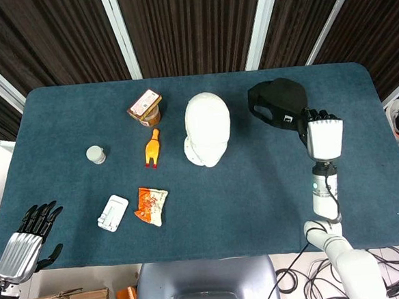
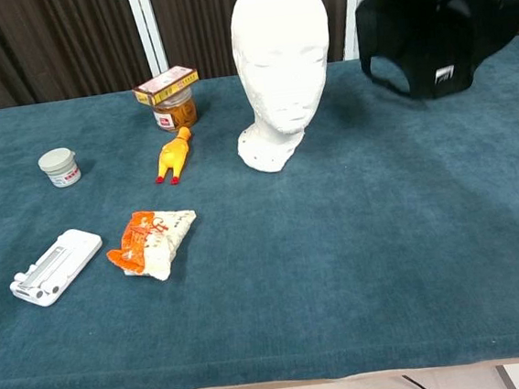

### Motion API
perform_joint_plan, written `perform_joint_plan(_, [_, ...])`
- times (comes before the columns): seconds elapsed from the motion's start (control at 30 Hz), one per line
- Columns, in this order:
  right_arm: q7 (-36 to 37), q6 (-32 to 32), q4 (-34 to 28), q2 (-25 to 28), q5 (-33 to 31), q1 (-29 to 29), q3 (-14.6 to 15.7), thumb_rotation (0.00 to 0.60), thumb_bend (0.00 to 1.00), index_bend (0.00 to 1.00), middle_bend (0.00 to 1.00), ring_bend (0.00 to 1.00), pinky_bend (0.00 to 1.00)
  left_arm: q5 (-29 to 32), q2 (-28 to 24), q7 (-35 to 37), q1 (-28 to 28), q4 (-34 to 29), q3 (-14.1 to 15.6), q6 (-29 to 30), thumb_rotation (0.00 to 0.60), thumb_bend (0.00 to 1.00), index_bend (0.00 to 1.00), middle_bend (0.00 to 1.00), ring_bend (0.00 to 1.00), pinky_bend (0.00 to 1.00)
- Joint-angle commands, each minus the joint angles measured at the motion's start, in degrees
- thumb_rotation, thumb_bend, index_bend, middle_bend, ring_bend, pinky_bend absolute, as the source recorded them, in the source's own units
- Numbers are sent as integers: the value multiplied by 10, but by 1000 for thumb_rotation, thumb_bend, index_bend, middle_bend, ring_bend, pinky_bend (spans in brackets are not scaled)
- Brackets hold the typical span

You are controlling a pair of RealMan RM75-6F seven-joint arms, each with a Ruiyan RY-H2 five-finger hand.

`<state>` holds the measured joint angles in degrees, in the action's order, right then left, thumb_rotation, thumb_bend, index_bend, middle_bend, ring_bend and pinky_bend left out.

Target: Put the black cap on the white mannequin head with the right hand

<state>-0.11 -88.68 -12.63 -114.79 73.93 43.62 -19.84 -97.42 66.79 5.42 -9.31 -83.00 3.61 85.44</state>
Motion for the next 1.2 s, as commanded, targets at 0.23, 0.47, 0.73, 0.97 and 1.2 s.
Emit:
perform_joint_plan(0.23, [-34,-81,-30,52,13,27,-6,600,368,1000,742,681,894,-3,1,0,0,0,1,1,600,370,0,0,0,0])
perform_joint_plan(0.47, [-207,-178,-168,119,100,104,38,600,361,1000,746,683,894,-3,2,0,-4,0,2,-5,600,370,0,0,0,0])
perform_joint_plan(0.73, [-375,-142,-333,164,160,129,73,600,359,1000,747,684,894,-5,-1,6,0,1,1,7,600,370,0,0,0,0])
perform_joint_plan(0.97, [-410,-125,-361,156,194,125,91,600,356,1000,748,684,894,-9,-4,11,2,2,3,13,600,372,0,0,0,0])
perform_joint_plan(1.2, [-427,-116,-365,149,225,114,110,600,356,1000,748,684,894,-11,-3,12,2,2,3,14,600,372,0,0,0,0])
